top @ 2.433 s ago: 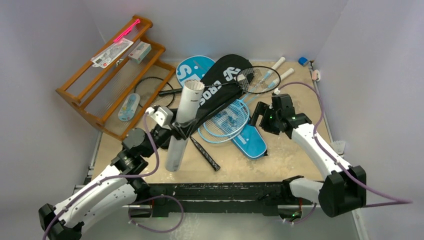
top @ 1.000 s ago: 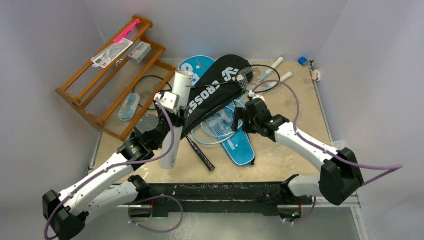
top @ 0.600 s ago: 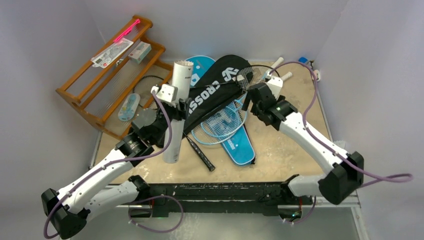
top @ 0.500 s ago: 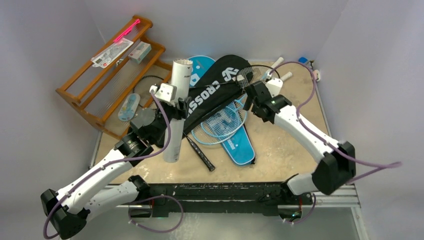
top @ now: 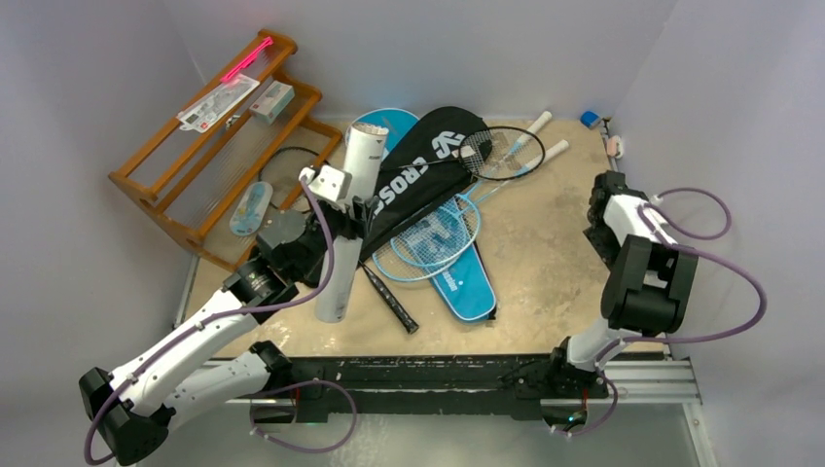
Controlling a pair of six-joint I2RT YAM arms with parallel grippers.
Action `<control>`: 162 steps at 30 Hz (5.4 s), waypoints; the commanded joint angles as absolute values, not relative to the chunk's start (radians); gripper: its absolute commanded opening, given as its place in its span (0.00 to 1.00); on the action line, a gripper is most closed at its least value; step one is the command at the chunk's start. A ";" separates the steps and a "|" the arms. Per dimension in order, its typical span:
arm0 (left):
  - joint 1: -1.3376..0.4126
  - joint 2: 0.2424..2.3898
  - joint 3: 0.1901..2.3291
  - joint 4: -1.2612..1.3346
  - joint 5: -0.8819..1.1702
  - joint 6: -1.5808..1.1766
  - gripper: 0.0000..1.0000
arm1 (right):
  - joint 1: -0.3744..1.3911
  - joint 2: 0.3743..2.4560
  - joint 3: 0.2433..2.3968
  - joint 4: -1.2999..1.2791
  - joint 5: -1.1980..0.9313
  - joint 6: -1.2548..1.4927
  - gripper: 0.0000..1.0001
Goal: Pack up the badminton gear
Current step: Pick up the shuttlecock at the center of the board, then place the shuttlecock at the shuttle tube.
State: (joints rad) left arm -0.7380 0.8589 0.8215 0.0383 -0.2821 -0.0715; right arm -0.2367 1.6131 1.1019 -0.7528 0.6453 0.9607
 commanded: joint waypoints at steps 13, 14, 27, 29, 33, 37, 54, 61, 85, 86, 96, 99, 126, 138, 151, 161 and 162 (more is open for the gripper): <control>-0.735 0.898 0.838 0.115 -0.141 -0.104 0.60 | -0.371 1.667 1.020 -0.702 0.940 0.942 0.84; -0.735 0.908 0.840 0.118 -0.141 -0.099 0.60 | -0.381 1.686 1.038 -0.736 0.946 0.948 0.85; -0.735 0.979 0.824 0.187 -0.205 -0.126 0.61 | -0.567 1.644 0.967 -0.283 0.738 0.511 0.89; -0.735 0.977 0.806 0.205 -0.214 -0.141 0.61 | -0.571 1.610 0.932 -0.220 0.722 0.490 0.89; -0.735 0.945 0.802 0.177 -0.206 -0.147 0.60 | -0.595 1.637 0.942 -0.213 0.745 0.504 0.89; -0.736 0.911 0.789 0.168 -0.226 -0.136 0.60 | -0.614 1.747 1.048 -0.262 0.762 0.497 0.88; -0.736 0.953 0.868 0.102 -0.176 -0.110 0.60 | -0.686 1.775 1.070 -0.412 0.813 0.687 0.62; -0.735 0.927 0.842 0.091 -0.152 -0.103 0.60 | -0.686 1.732 1.059 -0.473 0.824 0.741 0.00; -0.735 0.798 0.664 0.171 0.248 0.042 0.59 | -0.283 1.012 1.077 -0.383 -0.330 0.560 0.00; -0.735 0.799 0.669 0.159 0.276 0.057 0.59 | -0.270 1.009 1.107 -0.382 -0.399 0.564 0.00; -0.735 0.758 0.715 0.007 0.531 0.195 0.58 | -0.157 1.014 1.268 -0.156 -1.071 0.734 0.00; -0.735 0.735 0.717 -0.053 0.532 0.232 0.58 | -0.119 0.991 1.293 -0.127 -1.140 0.747 0.00; -0.735 0.703 0.697 -0.064 0.508 0.280 0.58 | 0.287 0.988 1.203 -0.404 -0.925 0.497 0.00; -0.735 0.714 0.702 -0.052 0.543 0.287 0.59 | 0.352 1.041 1.198 -0.394 -0.963 0.455 0.00; -0.735 0.711 0.700 -0.018 0.553 0.262 0.59 | 0.500 1.125 1.200 -0.392 -0.799 0.430 0.47; -0.735 0.717 0.700 0.024 0.576 0.238 0.59 | 0.605 1.173 1.187 -0.336 -0.745 0.443 0.54; -0.735 0.716 0.700 0.034 0.579 0.231 0.59 | 0.617 1.180 1.183 -0.326 -0.737 0.447 0.54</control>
